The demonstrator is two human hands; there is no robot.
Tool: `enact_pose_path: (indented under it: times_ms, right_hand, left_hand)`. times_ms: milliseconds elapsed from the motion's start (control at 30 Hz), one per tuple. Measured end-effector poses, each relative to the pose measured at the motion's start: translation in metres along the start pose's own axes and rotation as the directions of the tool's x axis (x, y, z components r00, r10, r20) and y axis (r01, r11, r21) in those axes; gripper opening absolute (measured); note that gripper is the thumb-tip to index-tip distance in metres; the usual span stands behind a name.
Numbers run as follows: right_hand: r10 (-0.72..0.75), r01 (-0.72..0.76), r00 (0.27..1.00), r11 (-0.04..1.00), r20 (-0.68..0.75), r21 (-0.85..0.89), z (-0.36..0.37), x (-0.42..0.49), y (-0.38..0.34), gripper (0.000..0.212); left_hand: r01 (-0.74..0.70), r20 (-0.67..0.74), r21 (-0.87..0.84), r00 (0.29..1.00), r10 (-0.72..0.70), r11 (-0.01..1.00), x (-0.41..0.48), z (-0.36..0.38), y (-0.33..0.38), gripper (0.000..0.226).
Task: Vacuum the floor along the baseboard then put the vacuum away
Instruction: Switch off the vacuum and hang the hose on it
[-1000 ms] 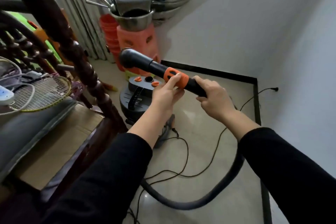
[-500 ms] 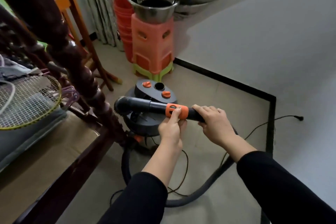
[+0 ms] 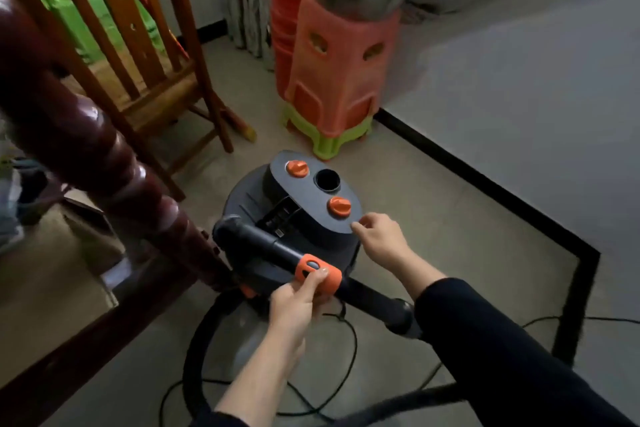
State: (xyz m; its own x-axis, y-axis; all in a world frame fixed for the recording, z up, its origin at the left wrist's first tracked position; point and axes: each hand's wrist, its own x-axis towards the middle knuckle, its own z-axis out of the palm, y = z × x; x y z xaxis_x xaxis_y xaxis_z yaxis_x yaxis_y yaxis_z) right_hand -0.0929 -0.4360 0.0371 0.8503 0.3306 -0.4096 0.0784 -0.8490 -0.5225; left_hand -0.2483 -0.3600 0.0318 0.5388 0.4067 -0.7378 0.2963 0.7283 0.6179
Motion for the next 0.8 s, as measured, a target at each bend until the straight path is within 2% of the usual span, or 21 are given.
enact_pose_path:
  times_ms: [133, 233, 300, 400, 467, 600, 700, 767, 800]
  right_hand:
    - [0.03, -0.028, 0.998, 0.998, 0.06, -0.048, 0.03, 0.059, -0.006, 0.044]
    - [0.102, -0.1, 0.994, 0.994, 0.04, -0.034, 0.044, 0.087, -0.006, 0.053]
    - [0.167, -0.167, 0.986, 0.986, 0.011, -0.003, 0.047, 0.098, -0.008, 0.047]
    - [0.216, -0.218, 0.974, 0.976, 0.065, 0.015, 0.05, 0.108, -0.013, 0.036]
    - [0.227, -0.229, 0.97, 0.973, 0.084, 0.016, 0.049, 0.108, -0.013, 0.036]
    - [0.171, -0.172, 0.982, 0.985, 0.079, 0.009, 0.048, 0.104, -0.005, 0.048]
    - [-0.017, 0.019, 0.995, 1.0, 0.097, -0.019, 0.038, 0.08, 0.006, 0.039]
    - [-0.132, 0.123, 0.988, 0.987, 0.085, 0.106, 0.032, 0.05, 0.022, 0.04]
    - [-0.135, 0.112, 0.986, 0.971, 0.101, 0.21, 0.028, 0.034, 0.033, 0.044]
  left_hand:
    - [-0.039, 0.004, -0.01, 0.999, 0.039, 0.999, 0.026, -0.003, -0.017, 0.005]
    - [-0.053, 0.007, -0.038, 0.999, 0.053, 0.998, 0.035, -0.006, -0.025, 0.01]
    - [-0.067, -0.005, -0.057, 0.998, 0.067, 0.996, 0.037, -0.008, -0.026, 0.01]
    - [-0.087, -0.008, -0.076, 0.996, 0.087, 0.993, 0.04, -0.01, -0.025, 0.008]
    - [-0.094, -0.009, -0.082, 0.996, 0.094, 0.992, 0.039, -0.01, -0.024, 0.008]
    - [-0.095, -0.003, -0.081, 0.995, 0.095, 0.992, 0.039, -0.009, -0.023, 0.007]
    - [-0.088, 0.008, -0.054, 0.996, 0.089, 0.995, 0.038, -0.006, -0.02, 0.01]
    - [-0.089, 0.022, -0.036, 0.996, 0.09, 0.995, 0.039, -0.005, -0.014, 0.01]
    - [-0.093, 0.024, -0.031, 0.995, 0.093, 0.995, 0.04, -0.004, -0.009, 0.009]
